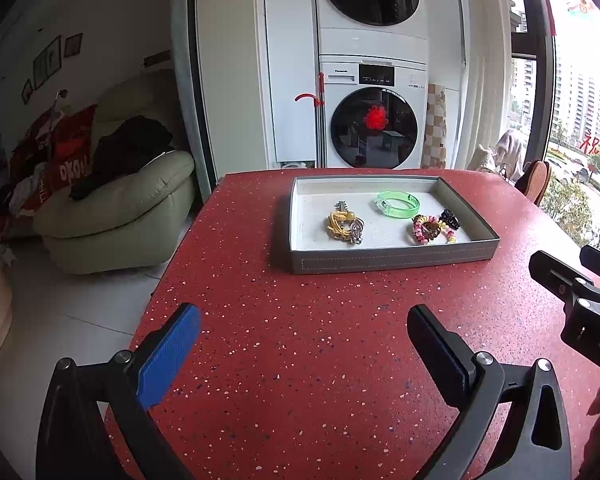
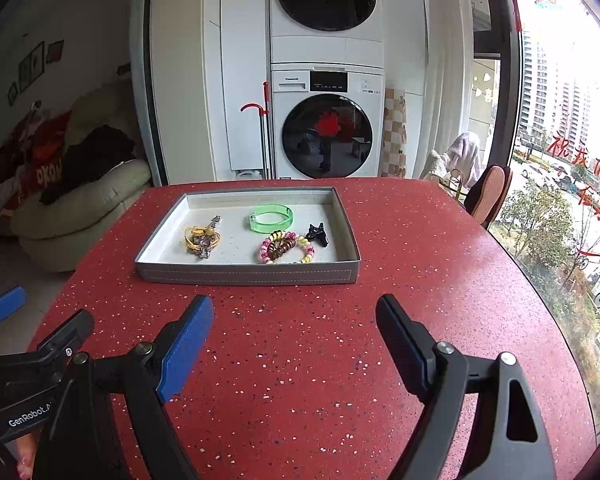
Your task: Organize jewelry
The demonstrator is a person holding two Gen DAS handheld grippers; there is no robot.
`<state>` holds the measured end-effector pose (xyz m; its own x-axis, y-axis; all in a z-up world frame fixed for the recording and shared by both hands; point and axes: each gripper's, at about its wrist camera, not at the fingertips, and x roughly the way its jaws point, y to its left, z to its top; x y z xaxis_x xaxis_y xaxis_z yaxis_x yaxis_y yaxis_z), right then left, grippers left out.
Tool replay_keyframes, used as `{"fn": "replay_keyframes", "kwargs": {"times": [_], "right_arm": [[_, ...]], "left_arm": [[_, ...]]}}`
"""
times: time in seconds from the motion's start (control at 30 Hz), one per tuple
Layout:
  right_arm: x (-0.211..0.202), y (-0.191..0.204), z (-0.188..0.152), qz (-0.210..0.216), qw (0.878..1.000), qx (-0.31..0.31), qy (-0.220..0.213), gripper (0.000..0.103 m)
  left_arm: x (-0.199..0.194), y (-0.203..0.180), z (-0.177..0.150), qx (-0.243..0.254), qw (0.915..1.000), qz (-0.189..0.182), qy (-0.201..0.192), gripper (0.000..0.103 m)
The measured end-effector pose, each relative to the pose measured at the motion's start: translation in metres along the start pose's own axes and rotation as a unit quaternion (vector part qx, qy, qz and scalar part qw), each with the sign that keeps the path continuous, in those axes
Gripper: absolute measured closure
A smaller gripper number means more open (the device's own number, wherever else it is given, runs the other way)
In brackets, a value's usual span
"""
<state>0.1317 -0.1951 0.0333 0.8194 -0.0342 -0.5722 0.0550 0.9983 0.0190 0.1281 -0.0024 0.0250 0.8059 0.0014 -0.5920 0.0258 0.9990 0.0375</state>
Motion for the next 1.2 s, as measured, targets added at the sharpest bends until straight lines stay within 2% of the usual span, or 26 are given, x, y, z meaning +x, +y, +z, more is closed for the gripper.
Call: {"fn": "replay_keyframes", "kwargs": {"times": [1.2], "right_arm": [[0.0000, 0.0011, -0.0010, 0.001, 1.000, 0.004, 0.003, 0.017]], "left_arm": [[-0.0012, -0.0007, 0.0013, -0.001, 1.0000, -0.004, 0.005, 0.000]]}}
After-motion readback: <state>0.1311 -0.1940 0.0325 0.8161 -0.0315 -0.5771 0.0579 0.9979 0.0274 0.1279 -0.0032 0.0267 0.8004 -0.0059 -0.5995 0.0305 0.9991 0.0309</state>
